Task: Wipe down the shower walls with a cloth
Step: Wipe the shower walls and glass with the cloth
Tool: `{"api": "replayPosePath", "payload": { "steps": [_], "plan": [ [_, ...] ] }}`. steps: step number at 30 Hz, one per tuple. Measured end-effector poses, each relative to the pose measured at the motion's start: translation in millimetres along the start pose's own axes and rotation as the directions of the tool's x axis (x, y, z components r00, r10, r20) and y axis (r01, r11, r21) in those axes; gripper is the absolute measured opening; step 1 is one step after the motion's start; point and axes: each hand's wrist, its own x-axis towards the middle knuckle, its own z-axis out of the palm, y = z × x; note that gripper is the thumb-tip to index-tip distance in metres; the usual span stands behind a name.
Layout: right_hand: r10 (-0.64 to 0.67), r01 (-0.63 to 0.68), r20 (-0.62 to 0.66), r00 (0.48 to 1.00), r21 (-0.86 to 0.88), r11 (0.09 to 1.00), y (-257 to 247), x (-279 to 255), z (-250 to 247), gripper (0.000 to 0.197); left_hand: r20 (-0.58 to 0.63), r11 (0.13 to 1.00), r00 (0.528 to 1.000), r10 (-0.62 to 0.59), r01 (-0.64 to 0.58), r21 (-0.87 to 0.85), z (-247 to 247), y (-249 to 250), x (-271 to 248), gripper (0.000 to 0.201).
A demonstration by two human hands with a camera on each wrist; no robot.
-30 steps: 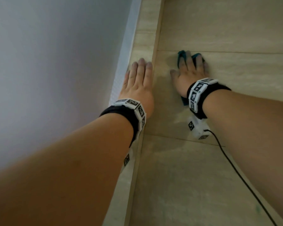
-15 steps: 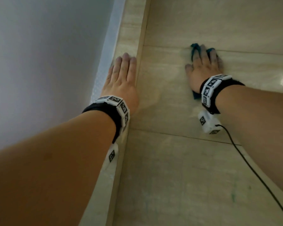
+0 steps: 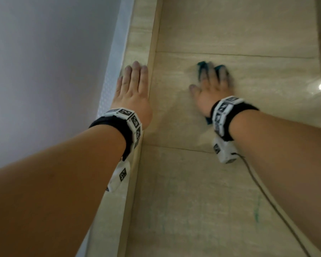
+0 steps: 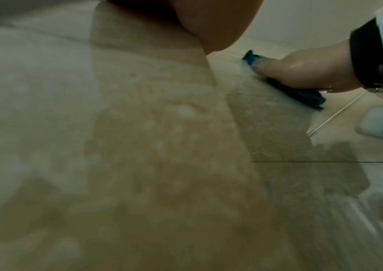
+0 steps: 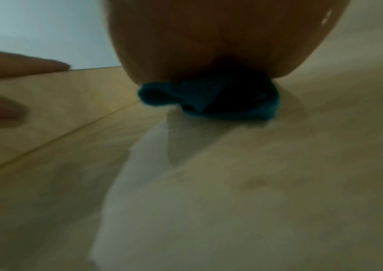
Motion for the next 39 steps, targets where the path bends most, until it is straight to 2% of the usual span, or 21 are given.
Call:
{"api": "replayPosePath", "payload": {
  "steps": [5, 9, 11, 13, 17, 19, 21, 25, 28, 33, 39],
  "plan": [
    [-0.226, 0.227, 0.015, 0.974, -0.01, 0.974, -86, -52, 40, 0.07, -0.004, 0.999, 0.999, 0.032, -0.032, 0.005, 0, -2, -5, 0.084],
    [-0.279, 0.279, 0.061, 0.958, 0.005, 0.96, -101, -84, 56, 0.066, -0.036, 1.0, 0.999, 0.029, -0.029, -0.004, 3, -6, -6, 0.078],
    [-0.304, 0.305, 0.049, 0.952, -0.027, 0.952, -86, -90, 56, 0.066, -0.042, 0.999, 0.999, 0.034, -0.034, 0.003, 4, -7, -7, 0.079],
    [-0.274, 0.275, 0.039, 0.961, -0.012, 0.961, -65, -93, 53, 0.067, -0.042, 1.0, 0.999, 0.006, -0.006, 0.018, 5, -3, -10, 0.085],
    [-0.133, 0.133, 0.022, 0.991, 0.018, 0.991, -8, -105, 47, 0.069, 0.019, 0.996, 0.997, -0.076, 0.075, 0.038, 0, 17, -21, 0.1],
    [-0.049, 0.048, 0.016, 0.999, 0.014, 0.999, 29, -112, 44, 0.07, 0.029, 0.995, 0.998, -0.047, 0.044, 0.095, -2, 27, -23, 0.104],
    [0.032, -0.032, 0.01, 0.999, 0.0, 0.999, 68, -122, 41, 0.071, 0.021, 0.995, 1.0, -0.005, 0.003, 0.097, 0, 40, -22, 0.099],
    [0.2, -0.202, 0.08, 0.976, 0.012, 0.979, 152, -146, 32, 0.071, 0.078, 0.998, 0.997, 0.006, -0.002, -0.058, 18, 88, -15, 0.084],
    [0.261, -0.266, 0.115, 0.958, 0.03, 0.963, 201, -151, 20, 0.073, 0.133, 0.994, 0.99, 0.054, -0.041, -0.099, 37, 122, -8, 0.088],
    [0.295, -0.301, 0.128, 0.947, 0.027, 0.953, 224, -128, 7, 0.085, 0.198, 0.981, 0.979, 0.049, -0.01, -0.193, 65, 161, 10, 0.097],
    [0.307, -0.314, 0.098, 0.946, 0.059, 0.948, 235, -68, -17, 0.087, 0.135, 0.996, 0.991, 0.017, -0.004, -0.092, 93, 169, 13, 0.103]
  ]
}}
